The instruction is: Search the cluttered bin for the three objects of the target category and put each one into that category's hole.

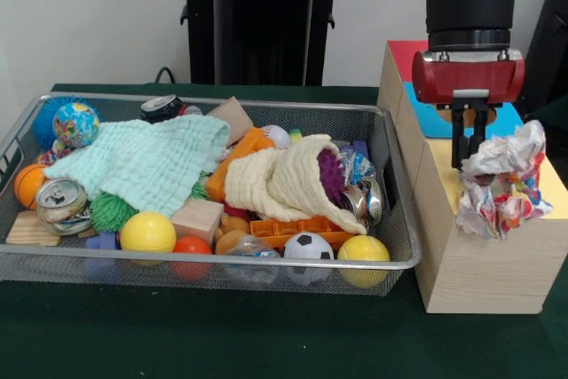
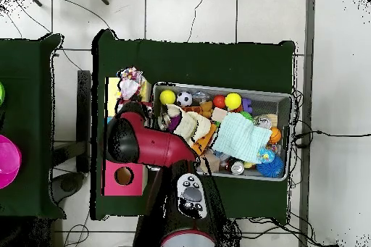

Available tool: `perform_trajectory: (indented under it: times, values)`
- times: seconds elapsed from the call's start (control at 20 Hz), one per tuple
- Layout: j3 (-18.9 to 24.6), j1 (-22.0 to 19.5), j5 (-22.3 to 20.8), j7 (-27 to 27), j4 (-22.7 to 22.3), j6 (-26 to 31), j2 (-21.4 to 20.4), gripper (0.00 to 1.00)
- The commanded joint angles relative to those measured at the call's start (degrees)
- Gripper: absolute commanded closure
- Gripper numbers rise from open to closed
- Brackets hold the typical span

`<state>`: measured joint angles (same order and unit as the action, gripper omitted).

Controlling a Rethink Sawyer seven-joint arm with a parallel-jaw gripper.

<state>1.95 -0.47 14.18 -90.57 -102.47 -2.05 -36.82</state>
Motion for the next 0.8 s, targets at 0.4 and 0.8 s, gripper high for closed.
perform_trajectory:
  times: [0.4,0.8]
  values:
    - [1.97,3.88,11.17,-18.22,-5.85,11.73,0.42,1.00]
    - [0.50,5.78,13.36,-17.82,-4.43,12.15,1.19,1.00]
